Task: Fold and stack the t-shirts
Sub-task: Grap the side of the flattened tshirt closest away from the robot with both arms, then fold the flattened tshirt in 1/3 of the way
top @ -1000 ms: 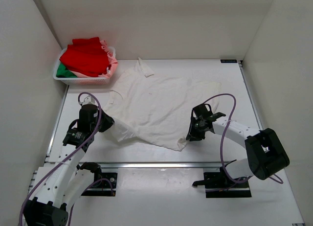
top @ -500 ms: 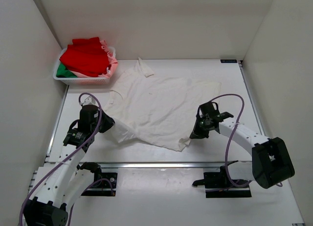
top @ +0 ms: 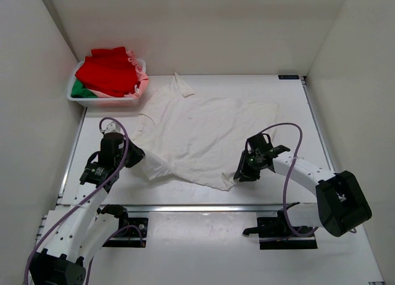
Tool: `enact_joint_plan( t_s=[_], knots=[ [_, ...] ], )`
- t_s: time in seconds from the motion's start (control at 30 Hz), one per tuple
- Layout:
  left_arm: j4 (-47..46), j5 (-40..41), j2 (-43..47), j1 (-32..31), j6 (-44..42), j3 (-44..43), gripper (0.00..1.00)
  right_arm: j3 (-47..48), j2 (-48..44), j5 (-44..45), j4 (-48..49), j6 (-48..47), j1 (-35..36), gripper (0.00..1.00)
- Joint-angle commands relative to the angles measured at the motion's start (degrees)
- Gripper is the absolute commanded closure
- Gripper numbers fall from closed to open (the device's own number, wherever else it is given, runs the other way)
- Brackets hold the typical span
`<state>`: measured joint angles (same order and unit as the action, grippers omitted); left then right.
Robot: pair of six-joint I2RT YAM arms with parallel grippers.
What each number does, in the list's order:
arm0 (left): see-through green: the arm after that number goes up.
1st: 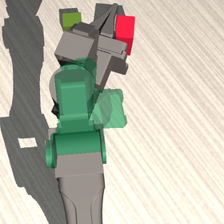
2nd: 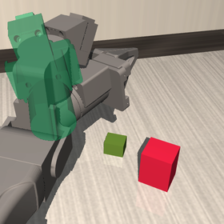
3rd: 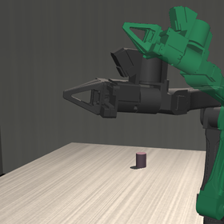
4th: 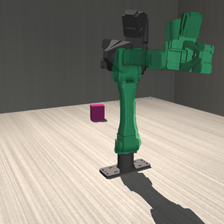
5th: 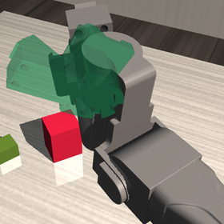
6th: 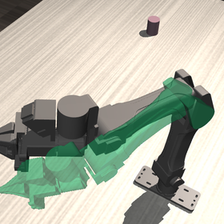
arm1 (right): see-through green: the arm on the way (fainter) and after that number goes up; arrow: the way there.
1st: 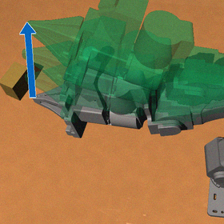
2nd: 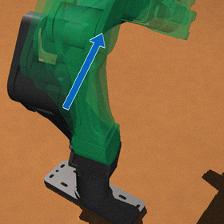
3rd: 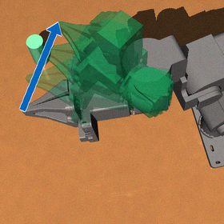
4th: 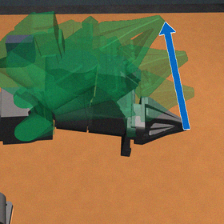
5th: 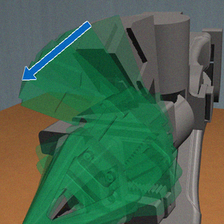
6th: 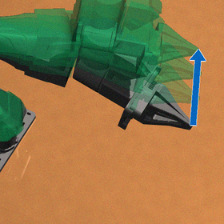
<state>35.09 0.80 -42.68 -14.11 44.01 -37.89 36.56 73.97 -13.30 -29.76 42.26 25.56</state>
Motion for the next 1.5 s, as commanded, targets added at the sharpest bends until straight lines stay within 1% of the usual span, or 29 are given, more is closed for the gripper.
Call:
enact_joint_plan(
  t_s=[0.0,0.13,0.17,0.2,0.23,0.27,0.3,0.4,0.6,0.67,0.7,0.83,0.87,0.9,1.0,1.1,1.3,1.4,1.47],
  knots=[
    [-1.35,-0.53,0.84,-0.39,0.55,0.62,1.00,-1.23,1.17,0.64,0.50,0.72,0.63,0.73],
    [-1.52,-0.36,1.01,0.22,0.38,0.36,1.00,-2.10,1.70,1.00,1.72,0.90,1.07,0.74],
    [-1.60,-0.62,0.93,-0.21,0.46,0.27,1.00,-2.36,1.87,0.82,2.07,1.33,0.98,0.76],
    [-1.43,-0.45,0.93,-0.22,0.03,0.62,1.00,-2.19,1.96,1.25,1.99,0.72,0.98,0.82],
    [-1.69,-0.62,1.10,-0.13,0.20,0.45,1.00,-2.36,2.05,0.74,1.81,0.28,0.81,0.91],
    [-1.34,-0.45,0.76,-0.22,0.29,0.45,1.00,-2.54,1.96,0.56,1.72,0.19,0.81,0.97],
    [-1.43,-0.62,0.84,-0.04,0.11,0.36,1.00,-2.19,1.61,0.82,0.42,0.36,0.54,1.00],
    [-1.08,-0.45,0.84,0.05,0.03,0.44,1.00,-1.75,-1.36,0.55,-2.58,-1.30,0.11,1.00],
    [0.51,-0.36,0.75,-0.04,-1.38,-2.19,1.00,1.23,-10.50,1.34,-17.86,-5.78,-3.50,1.00],
    [-0.19,-0.45,0.84,-0.39,-1.12,-1.93,1.00,2.90,-11.65,3.71,-24.44,-6.66,-5.08,1.00],
    [-0.11,-0.53,0.58,-0.31,-0.60,-1.93,1.00,3.60,-12.62,4.50,-25.95,-7.71,-5.61,1.00],
    [-0.64,-1.50,-0.65,-0.83,-1.64,-3.15,1.00,3.78,-16.40,7.40,-32.80,-11.32,-11.67,1.00],
    [-0.20,-1.59,-1.26,-1.01,-1.82,-3.68,1.00,3.79,-17.54,8.02,-33.95,-13.24,-14.29,1.00],
    [-0.02,-1.68,-1.70,-1.10,-2.43,-3.51,1.00,4.31,-17.98,8.29,-34.83,-15.00,-15.36,1.00],
    [-0.11,-2.11,-3.29,-1.01,-3.57,-6.05,1.00,5.45,-20.09,9.60,-39.40,-19.83,-22.37,1.00],
    [-1.34,-2.20,-4.87,-0.74,-4.11,-7.89,1.00,5.72,-21.93,9.79,-41.43,-21.16,-24.24,1.00],
    [-3.18,-2.73,-9.26,0.39,-5.34,-11.41,1.00,5.81,-24.92,11.37,-40.65,-20.64,-25.47,1.00],
    [-4.32,-2.20,-10.75,0.75,-5.95,-12.38,1.00,5.37,-25.81,9.18,-39.33,-21.52,-30.12,1.00],
    [-5.29,-2.73,-11.73,0.75,-5.77,-12.74,1.00,4.41,-25.72,7.42,-38.01,-22.05,-31.53,1.00]
  ],
)
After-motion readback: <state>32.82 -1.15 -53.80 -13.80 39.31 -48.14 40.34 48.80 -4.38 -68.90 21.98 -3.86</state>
